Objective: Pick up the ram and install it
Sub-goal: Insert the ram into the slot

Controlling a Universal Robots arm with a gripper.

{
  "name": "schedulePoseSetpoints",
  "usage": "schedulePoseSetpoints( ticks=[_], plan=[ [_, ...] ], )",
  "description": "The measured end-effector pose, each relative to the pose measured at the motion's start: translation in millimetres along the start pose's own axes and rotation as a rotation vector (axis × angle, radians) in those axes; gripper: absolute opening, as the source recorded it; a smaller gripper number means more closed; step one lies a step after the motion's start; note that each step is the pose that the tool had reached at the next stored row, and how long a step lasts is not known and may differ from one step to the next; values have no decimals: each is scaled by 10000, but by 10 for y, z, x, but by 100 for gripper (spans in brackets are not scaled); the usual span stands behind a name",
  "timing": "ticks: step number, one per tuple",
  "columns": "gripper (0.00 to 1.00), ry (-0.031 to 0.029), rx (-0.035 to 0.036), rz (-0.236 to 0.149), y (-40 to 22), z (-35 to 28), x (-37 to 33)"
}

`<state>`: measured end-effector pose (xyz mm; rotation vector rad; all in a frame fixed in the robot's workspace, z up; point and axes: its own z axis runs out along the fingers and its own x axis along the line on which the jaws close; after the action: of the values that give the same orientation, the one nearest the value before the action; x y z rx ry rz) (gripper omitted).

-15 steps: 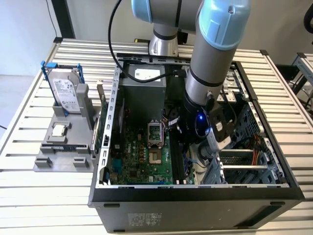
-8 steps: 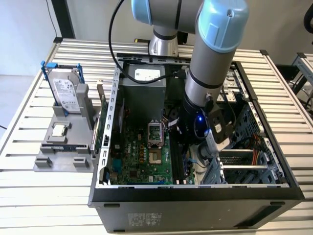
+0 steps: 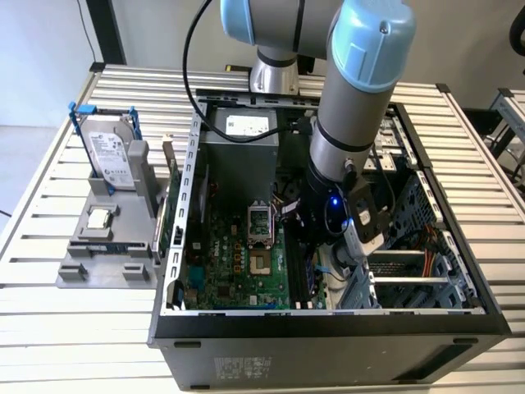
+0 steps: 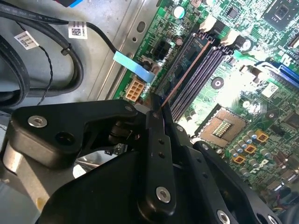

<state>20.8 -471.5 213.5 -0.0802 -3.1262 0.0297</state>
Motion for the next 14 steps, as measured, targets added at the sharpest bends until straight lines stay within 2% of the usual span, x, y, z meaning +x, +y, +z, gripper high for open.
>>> schedulePoseSetpoints(
  ticks=[8,14],
  plan=[
    [0,-1,-3,16,0,-20,0],
    [0,3,-2,166,0,-21,0]
  ],
)
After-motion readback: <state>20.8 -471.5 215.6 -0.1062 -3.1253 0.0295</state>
